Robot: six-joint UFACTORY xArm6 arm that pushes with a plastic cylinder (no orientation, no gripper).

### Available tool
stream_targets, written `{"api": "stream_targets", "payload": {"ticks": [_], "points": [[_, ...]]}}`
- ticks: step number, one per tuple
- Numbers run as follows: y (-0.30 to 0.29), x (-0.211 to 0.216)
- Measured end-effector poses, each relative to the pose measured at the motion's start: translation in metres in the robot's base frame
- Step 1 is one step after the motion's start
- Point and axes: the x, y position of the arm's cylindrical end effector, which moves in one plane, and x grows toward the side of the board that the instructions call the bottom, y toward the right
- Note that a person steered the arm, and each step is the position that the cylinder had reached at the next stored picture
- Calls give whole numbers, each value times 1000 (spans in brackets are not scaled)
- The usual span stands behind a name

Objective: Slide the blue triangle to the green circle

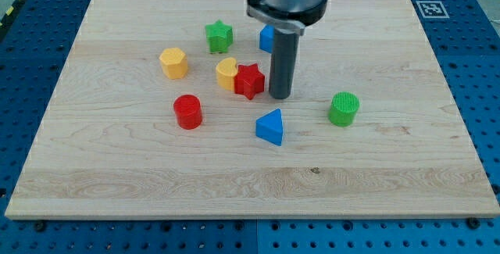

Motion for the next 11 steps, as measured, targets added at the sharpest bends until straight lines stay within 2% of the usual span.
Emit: {"api": "stream_targets", "payload": {"ticks": [2, 4, 7, 9, 11], "points": [[-36, 43], [-37, 90], [-22, 82], [27, 82], [30, 76]]}}
